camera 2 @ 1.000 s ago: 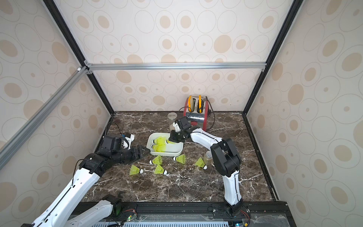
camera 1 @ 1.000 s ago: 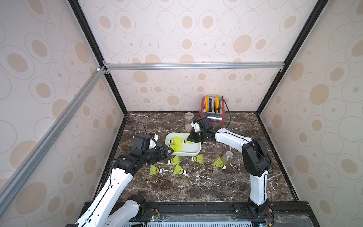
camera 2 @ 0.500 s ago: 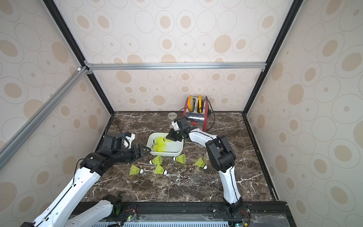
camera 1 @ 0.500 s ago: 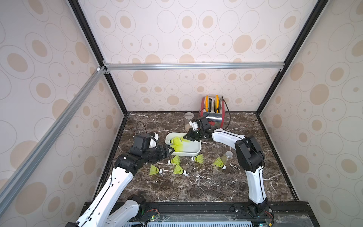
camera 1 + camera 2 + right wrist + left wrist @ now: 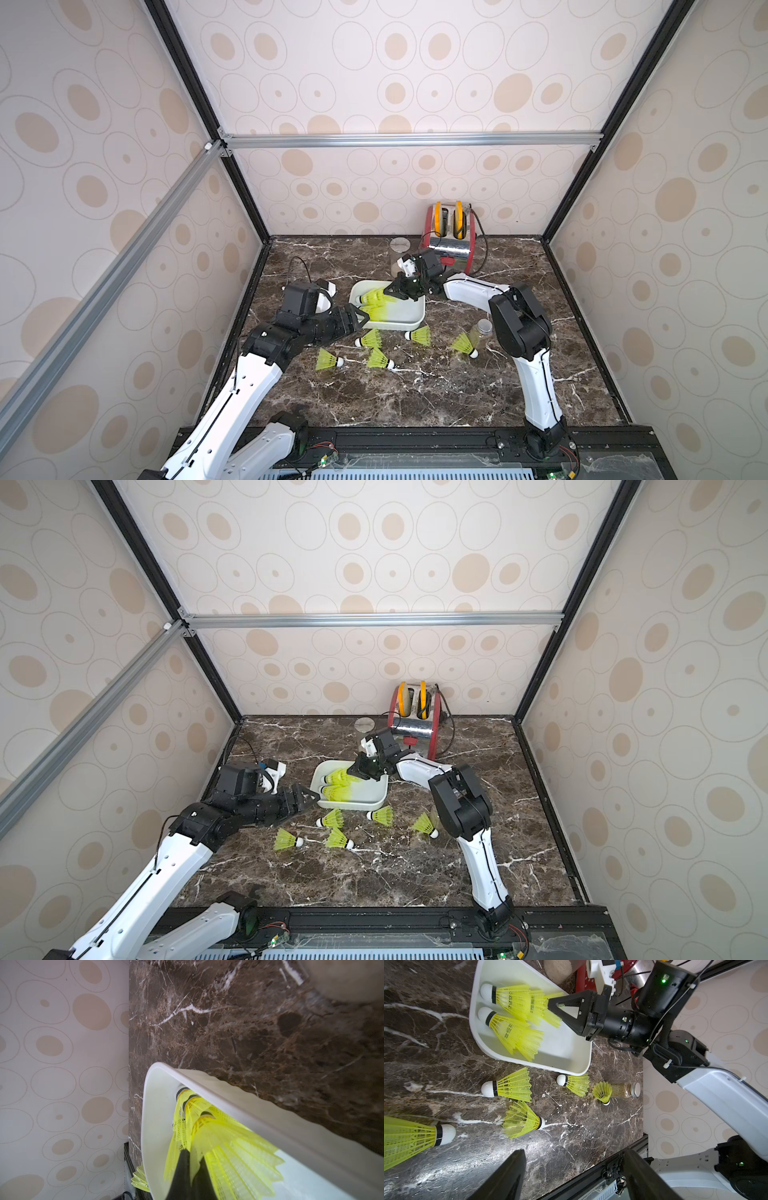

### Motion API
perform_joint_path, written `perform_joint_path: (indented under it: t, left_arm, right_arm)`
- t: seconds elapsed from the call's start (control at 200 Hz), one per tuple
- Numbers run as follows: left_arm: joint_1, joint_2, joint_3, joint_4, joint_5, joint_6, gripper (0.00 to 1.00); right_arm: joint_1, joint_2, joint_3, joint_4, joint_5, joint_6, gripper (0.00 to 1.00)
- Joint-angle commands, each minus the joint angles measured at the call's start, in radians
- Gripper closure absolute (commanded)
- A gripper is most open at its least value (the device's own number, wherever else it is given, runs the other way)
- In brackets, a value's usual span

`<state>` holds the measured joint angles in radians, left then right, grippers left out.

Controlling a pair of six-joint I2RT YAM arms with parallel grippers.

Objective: Put the shuttlecocks into the storage box
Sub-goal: Place the shuttlecock in the storage box.

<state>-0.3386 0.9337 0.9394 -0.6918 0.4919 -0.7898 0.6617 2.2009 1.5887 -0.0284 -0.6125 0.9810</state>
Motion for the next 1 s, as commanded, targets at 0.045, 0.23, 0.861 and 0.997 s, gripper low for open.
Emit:
perform_joint_path:
  t: [0.045, 0.23, 0.861, 0.997]
  left_arm:
    - [-0.003, 0.009, 0.018, 0.010, 0.005, -0.005, 0.23]
    - [-0.003, 0.017, 0.019, 0.015, 0.008, -0.004, 0.23]
    - [-0.003, 0.033, 0.026, 0.021, 0.011, -0.001, 0.23]
    - [-0.004, 0.033, 0.020, 0.024, 0.011, -0.001, 0.23]
  right_arm:
    - [-0.004, 0.041, 0.017, 0.056, -0.029, 0.047, 1.00]
    - [-0.003, 0.059, 0.013, 0.094, -0.036, 0.088, 1.00]
    - [-0.004, 0.089, 0.001, 0.133, -0.051, 0.131, 1.00]
    - [-0.004, 0.091, 0.002, 0.115, -0.051, 0.131, 1.00]
